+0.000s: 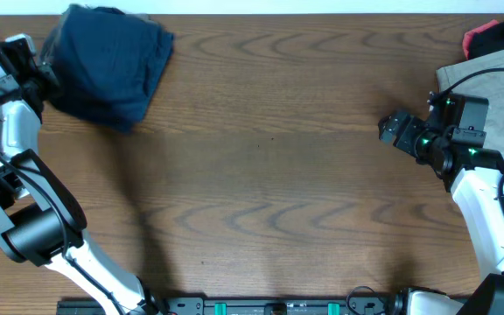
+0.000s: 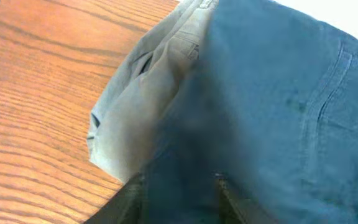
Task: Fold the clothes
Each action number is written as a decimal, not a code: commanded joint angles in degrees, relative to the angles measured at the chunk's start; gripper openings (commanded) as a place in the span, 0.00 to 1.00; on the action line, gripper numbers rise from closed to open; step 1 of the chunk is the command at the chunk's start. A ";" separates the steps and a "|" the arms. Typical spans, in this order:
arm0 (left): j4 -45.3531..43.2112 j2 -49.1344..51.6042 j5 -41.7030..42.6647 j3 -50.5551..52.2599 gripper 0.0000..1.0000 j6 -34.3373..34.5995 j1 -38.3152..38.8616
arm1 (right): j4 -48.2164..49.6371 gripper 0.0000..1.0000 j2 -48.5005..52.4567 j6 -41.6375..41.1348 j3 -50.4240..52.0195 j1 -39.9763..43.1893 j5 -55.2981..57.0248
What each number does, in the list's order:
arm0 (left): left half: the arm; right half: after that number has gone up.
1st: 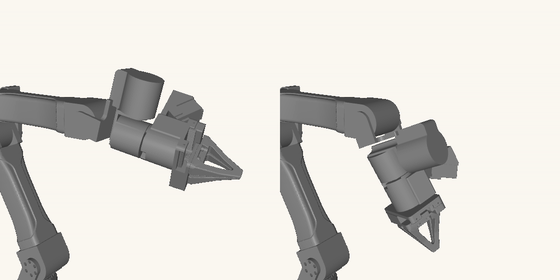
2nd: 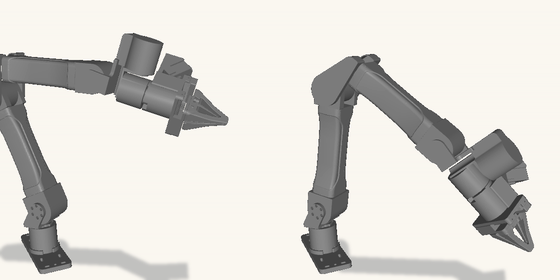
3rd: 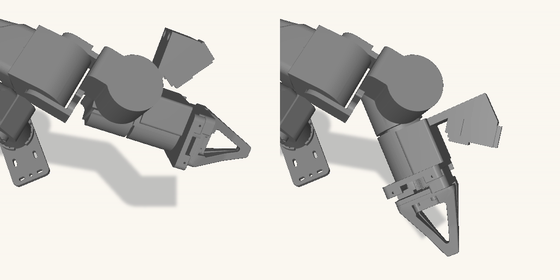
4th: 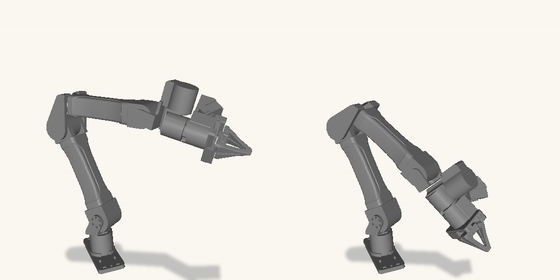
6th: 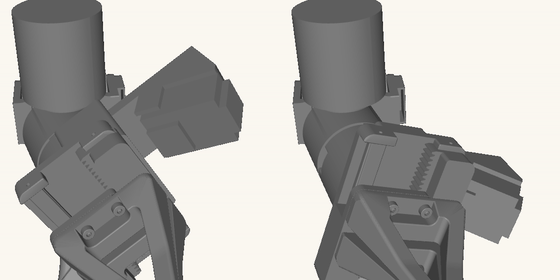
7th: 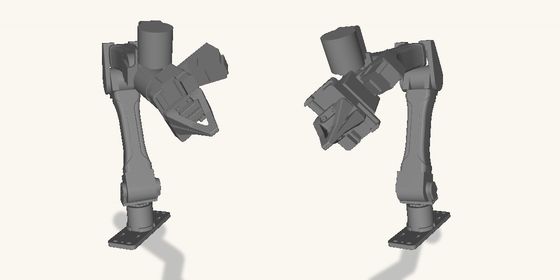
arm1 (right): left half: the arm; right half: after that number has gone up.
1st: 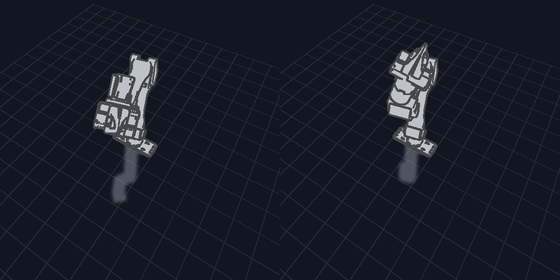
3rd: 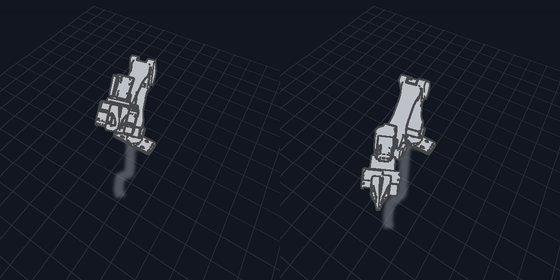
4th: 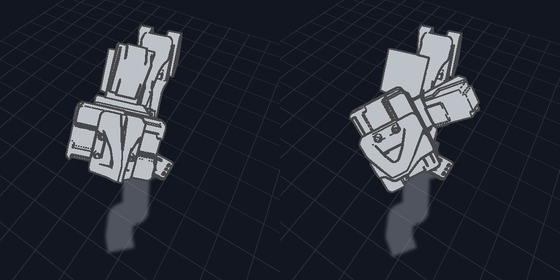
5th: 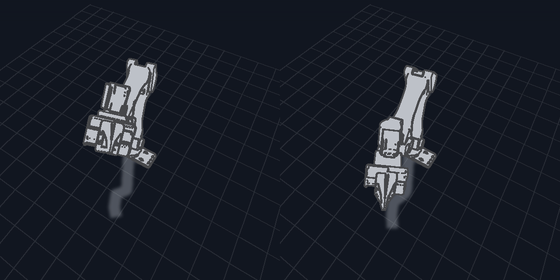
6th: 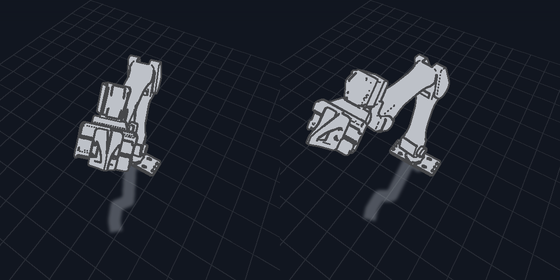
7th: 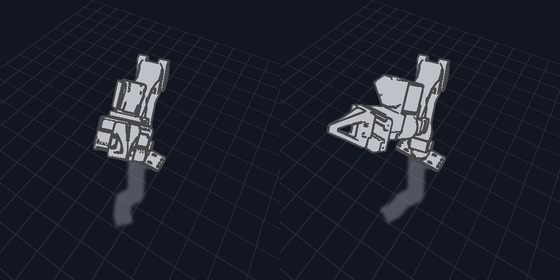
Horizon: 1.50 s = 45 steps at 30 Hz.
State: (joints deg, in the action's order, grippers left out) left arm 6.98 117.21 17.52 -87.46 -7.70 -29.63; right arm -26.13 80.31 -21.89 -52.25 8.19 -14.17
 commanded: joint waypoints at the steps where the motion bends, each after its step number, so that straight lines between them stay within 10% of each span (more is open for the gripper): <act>1: -0.26 0.90 -0.72 -1.40 0.79 -0.15 -0.24 | -0.09 0.99 0.48 0.11 -0.98 0.00 -0.20; 19: 20.59 -16.85 21.35 -1.40 0.98 27.89 -0.17 | -0.09 0.99 0.48 0.09 -0.98 0.00 -0.20; 45: 77.02 -56.65 25.92 -1.31 0.98 11.37 -0.13 | -0.09 0.99 0.48 0.09 -0.98 0.00 -0.20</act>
State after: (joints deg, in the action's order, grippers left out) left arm 83.29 61.54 43.16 -88.05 5.17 -29.61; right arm -26.13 80.31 -21.89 -52.36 8.19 -14.17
